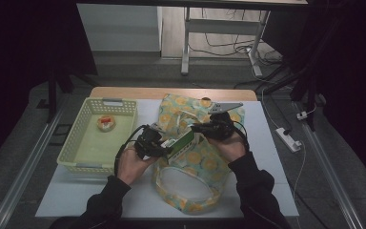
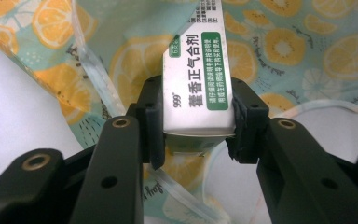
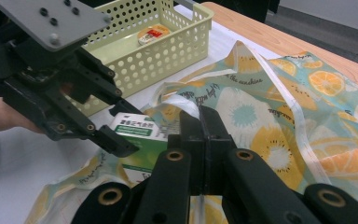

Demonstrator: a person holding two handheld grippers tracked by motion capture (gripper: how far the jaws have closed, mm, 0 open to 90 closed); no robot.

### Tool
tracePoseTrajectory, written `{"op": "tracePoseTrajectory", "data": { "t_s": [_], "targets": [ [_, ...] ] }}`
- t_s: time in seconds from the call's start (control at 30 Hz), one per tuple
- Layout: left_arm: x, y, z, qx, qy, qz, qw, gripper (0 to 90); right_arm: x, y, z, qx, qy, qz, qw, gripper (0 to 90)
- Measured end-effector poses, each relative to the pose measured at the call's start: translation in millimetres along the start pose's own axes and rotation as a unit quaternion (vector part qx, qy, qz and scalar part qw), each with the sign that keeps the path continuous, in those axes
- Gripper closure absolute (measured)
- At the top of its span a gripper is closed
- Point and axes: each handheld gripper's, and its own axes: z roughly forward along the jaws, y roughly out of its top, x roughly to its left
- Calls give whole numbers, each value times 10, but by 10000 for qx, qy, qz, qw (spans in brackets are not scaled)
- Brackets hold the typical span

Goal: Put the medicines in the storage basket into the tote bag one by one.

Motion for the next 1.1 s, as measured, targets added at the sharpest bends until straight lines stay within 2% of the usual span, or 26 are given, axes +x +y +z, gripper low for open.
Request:
{"op": "tracePoseTrajectory", "data": {
  "t_s": [0.13,0.5,0.77,0.9,1.1],
  "targets": [
    [-14,61,36,-2,113,53,9999,622,2,3,-1,-22,30,8,10000,894],
    [50,186,155,-51,180,-52,9998,622,13,11,-8,-31,42,5,10000,894],
    [78,262,221,-93,241,-57,9996,621,4,4,-1,-14,44,24,10000,894],
    [125,288,257,-202,266,-104,9994,621,0,-1,6,1,42,35,10000,894],
    [154,321,304,-311,307,-48,9990,619,-9,-7,13,13,36,36,10000,894]
  ]
}}
